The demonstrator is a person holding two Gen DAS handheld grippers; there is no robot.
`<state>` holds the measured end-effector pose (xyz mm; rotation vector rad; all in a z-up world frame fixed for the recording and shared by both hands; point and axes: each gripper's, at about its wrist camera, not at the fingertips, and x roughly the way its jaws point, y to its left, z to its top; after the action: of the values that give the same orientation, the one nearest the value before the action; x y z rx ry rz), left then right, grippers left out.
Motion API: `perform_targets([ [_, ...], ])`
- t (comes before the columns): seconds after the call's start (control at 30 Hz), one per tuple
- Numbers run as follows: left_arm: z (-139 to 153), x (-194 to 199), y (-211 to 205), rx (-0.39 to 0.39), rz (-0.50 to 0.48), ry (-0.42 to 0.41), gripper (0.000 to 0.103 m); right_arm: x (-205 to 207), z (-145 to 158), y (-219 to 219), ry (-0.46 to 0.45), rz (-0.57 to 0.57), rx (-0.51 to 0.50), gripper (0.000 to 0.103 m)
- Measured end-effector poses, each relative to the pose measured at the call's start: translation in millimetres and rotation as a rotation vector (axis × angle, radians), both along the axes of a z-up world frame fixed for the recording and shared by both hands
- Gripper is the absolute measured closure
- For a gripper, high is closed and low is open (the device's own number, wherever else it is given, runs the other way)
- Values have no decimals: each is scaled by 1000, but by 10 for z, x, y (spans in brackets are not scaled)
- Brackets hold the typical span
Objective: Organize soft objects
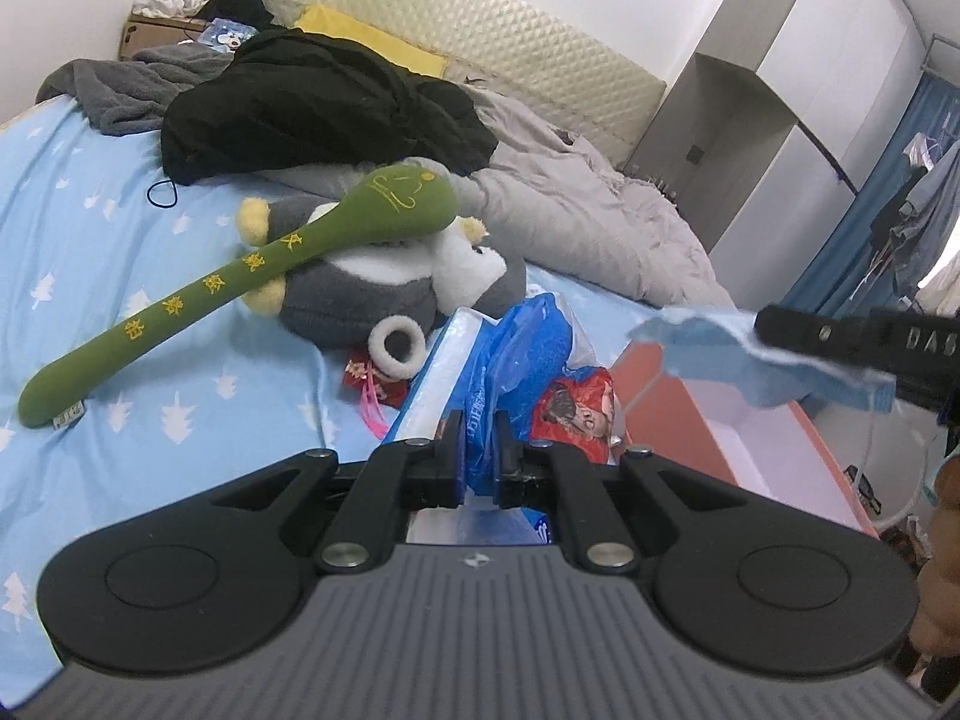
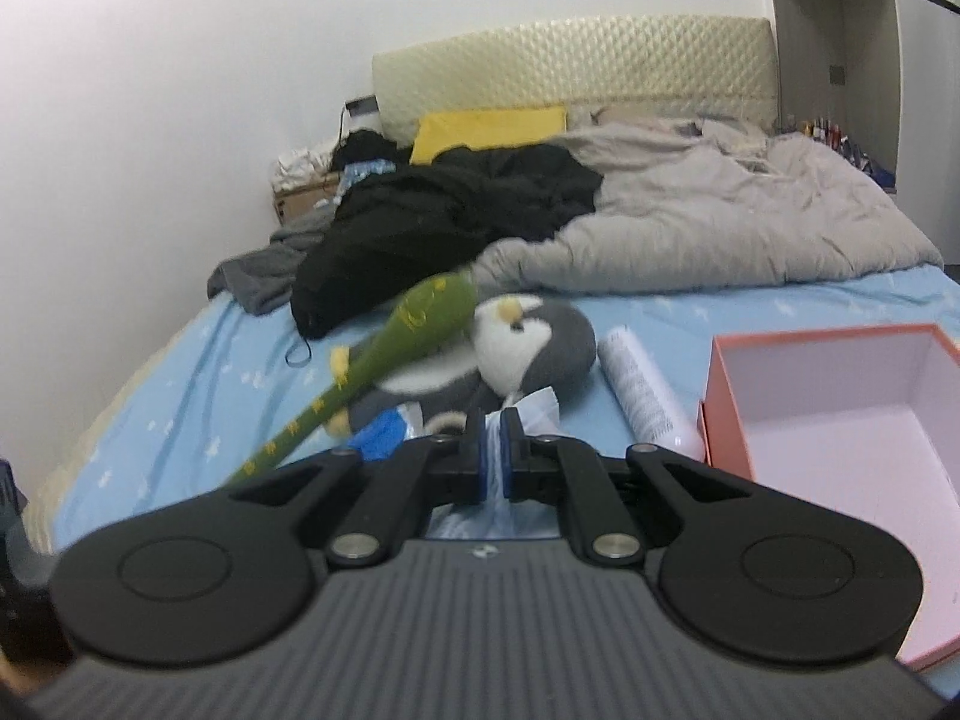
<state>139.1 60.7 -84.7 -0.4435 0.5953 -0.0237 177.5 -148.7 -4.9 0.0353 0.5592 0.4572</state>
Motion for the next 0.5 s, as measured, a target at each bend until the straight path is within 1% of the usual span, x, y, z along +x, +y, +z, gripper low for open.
perform_targets([
  [0.3,120,3,14,-3,7,-27,94,-85,277,-25,-78,4,5,95],
  [0.37,112,8,8,-1,8,-28,94,-94,258,-28,-94,-10,-13,95],
  [0.4,99,12,2,-1,8,-24,94,-80,180,-29,-75,-17,-20,95],
  [0.43,78,16,-4,-1,8,-19,94,-52,50,-30,-31,-14,-23,95],
  [0.5,15,22,-21,5,4,-2,94,15,-296,-70,96,-22,-12,95],
])
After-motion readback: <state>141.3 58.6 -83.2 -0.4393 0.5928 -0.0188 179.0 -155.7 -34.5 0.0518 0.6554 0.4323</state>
